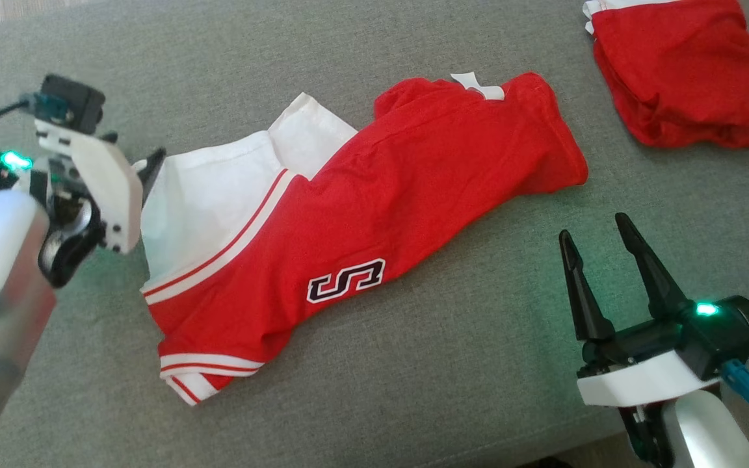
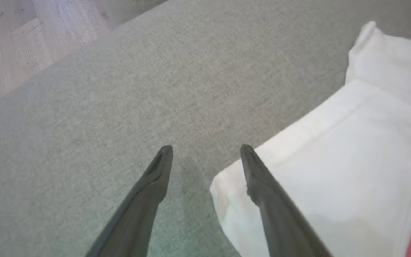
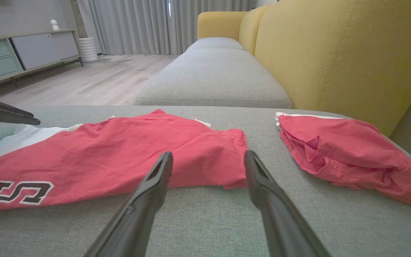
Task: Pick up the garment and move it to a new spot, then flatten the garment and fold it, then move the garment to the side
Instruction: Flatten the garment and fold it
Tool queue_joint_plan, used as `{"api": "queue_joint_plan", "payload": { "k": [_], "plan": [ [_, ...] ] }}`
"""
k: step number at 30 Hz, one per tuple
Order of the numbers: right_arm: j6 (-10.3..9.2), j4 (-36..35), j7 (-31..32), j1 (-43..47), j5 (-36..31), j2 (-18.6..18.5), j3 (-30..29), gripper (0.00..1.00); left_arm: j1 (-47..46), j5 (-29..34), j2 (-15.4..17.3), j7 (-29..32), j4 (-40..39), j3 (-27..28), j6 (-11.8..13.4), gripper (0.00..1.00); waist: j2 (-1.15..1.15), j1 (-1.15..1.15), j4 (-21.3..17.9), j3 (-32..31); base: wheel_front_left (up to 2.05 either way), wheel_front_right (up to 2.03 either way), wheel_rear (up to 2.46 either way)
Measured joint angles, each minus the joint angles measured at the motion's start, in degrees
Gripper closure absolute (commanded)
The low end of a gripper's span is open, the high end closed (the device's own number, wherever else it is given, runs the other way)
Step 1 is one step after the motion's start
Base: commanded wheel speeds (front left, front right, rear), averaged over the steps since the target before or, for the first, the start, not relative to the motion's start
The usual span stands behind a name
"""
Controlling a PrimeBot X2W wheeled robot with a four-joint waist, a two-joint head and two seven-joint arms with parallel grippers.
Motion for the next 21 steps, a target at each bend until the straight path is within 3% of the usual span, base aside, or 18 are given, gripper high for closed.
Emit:
{"api": "queue_joint_plan", "payload": {
  "k": [5,11,12,13,21],
  "plan": [
    [0.00,0.0,0.0,0.0,0.0,0.0,-0.5,0.00,4.1,-2.4,2.6,2.2,-4.0,0.3,0.1,0.00,0.00,0.00,-0.2,0.0,0.00,0.00,0.00],
    [0.00,-0.1,0.0,0.0,0.0,0.0,-0.9,0.00,6.2,-3.3,3.9,2.7,-8.2,0.7,2.1,0.00,0.00,0.00,-0.3,0.4,0.00,0.00,0.00],
    [0.00,-0.1,0.0,0.0,0.0,0.0,-0.9,0.00,6.3,-3.5,3.9,2.7,-8.5,0.7,2.2,0.58,0.00,0.00,-0.3,0.5,0.00,0.00,0.00],
    [0.00,-0.1,0.0,0.0,0.0,0.0,-0.9,0.00,6.4,-3.9,3.8,2.7,-8.8,0.7,2.3,1.00,0.00,0.00,-0.4,0.5,0.00,0.00,0.00],
    [0.00,0.7,0.0,0.2,0.5,-0.3,-1.7,0.00,7.9,-4.0,4.1,0.2,-11.1,0.5,2.0,1.00,0.00,0.00,0.4,-0.6,0.00,0.00,0.00]
  ]
}}
